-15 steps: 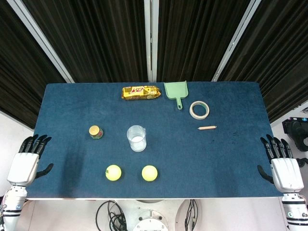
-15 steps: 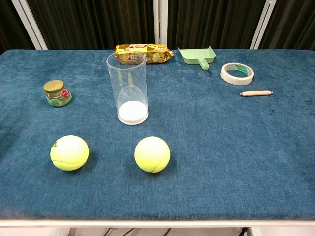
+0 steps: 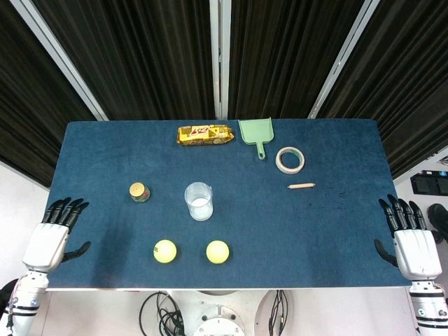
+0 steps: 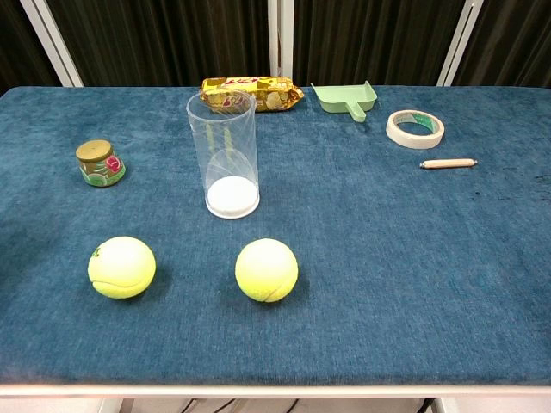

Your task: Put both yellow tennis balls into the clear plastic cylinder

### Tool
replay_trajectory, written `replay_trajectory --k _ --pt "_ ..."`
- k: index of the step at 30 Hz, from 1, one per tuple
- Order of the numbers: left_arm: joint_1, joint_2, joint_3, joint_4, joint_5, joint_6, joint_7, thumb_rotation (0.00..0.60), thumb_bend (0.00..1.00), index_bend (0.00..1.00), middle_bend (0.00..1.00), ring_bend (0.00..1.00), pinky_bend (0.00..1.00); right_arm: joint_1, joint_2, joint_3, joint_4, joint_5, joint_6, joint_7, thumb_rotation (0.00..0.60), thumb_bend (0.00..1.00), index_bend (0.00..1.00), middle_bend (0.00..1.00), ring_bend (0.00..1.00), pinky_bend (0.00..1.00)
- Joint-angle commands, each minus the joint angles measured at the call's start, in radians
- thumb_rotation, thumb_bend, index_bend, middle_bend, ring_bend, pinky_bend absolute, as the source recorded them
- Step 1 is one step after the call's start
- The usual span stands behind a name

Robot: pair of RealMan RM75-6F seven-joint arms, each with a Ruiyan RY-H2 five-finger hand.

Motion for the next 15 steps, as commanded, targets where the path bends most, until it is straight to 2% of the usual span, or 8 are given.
replay_trajectory --k 1,8,15 --pt "-0.033 -0.004 0.022 -0.042 0.055 -0.039 -0.028 0.600 0.17 0.12 0.09 0.04 0.09 0.001 -0.001 0.001 0.005 0.002 -0.003 0.001 0.600 0.22 0.00 0.00 0.00 0.00" --pt "-0.126 -0.071 0.070 -0.083 0.172 -0.157 -0.047 0.600 0.16 0.12 0.09 0.04 0.10 -0.005 -0.005 -0.008 0.035 0.008 -0.011 0.026 0.600 0.22 0.00 0.00 0.00 0.00" --pt "-0.200 -0.198 0.070 -0.001 0.191 -0.243 -0.077 0.600 0.16 0.12 0.09 0.04 0.11 -0.001 -0.003 -0.002 0.047 0.012 -0.015 0.051 0.600 0.23 0.00 0.00 0.00 0.00"
